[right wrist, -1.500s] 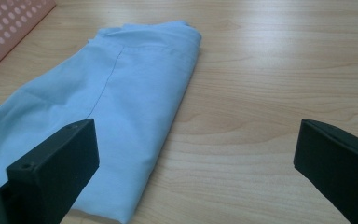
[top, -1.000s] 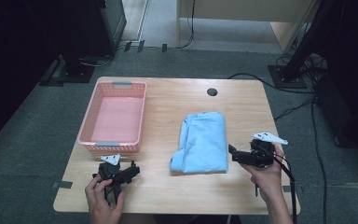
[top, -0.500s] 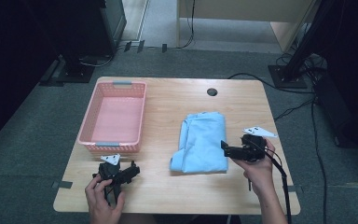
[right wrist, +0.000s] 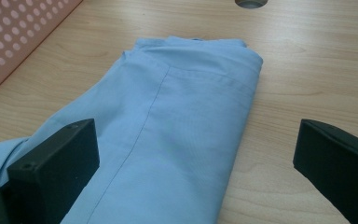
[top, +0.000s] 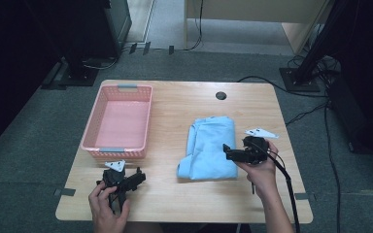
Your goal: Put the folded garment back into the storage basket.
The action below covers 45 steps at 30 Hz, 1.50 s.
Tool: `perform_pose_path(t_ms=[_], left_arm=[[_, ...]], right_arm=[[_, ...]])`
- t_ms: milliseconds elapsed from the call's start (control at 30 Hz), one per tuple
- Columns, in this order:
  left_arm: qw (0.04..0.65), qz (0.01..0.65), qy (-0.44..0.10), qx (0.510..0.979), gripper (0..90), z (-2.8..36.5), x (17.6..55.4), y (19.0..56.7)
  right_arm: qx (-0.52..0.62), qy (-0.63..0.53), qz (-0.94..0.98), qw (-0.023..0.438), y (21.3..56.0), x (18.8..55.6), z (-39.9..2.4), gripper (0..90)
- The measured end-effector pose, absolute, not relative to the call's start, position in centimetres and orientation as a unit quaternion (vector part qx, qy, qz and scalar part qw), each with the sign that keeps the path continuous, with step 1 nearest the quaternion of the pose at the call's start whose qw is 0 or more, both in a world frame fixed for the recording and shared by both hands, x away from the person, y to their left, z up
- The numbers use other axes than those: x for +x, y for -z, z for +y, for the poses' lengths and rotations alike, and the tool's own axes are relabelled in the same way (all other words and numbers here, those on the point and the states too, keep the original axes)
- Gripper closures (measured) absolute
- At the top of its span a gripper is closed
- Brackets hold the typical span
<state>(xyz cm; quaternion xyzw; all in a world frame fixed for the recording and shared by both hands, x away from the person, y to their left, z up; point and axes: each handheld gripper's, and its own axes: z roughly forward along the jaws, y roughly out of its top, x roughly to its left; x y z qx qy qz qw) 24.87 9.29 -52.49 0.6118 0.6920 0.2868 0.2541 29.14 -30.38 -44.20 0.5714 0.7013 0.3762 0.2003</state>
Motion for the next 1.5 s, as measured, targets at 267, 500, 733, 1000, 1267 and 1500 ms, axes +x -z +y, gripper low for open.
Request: perform_pose_path(t_ms=[267,500,733,1000,1267,1500], left_arm=[[0.254,0.692,-0.287,0.612,0.0,9.3,24.9,52.5],[0.254,0.692,-0.287,0.612,0.0,9.3,24.9,52.5],[0.254,0.692,-0.287,0.612,0.0,9.3,24.9,52.5],[0.254,0.692,-0.287,0.612,0.0,9.3,24.9,52.5],[0.254,0.692,-0.287,0.612,0.0,9.3,24.9,52.5],[0.254,0.692,-0.287,0.612,0.0,9.3,24.9,52.5]], right_arm=[[0.574,-0.374,0.702,0.193,44.9,29.9,-29.9,0.4],[0.581,-0.366,0.702,0.187,45.6,30.7,-29.3,3.7],[0.589,-0.362,0.700,0.178,46.5,31.7,-28.9,4.5],[0.600,-0.346,0.699,0.178,47.7,32.9,-28.4,5.0],[0.609,-0.336,0.694,0.184,48.5,34.0,-28.3,5.5],[0.614,-0.323,0.698,0.176,49.4,35.0,-27.8,5.5]])
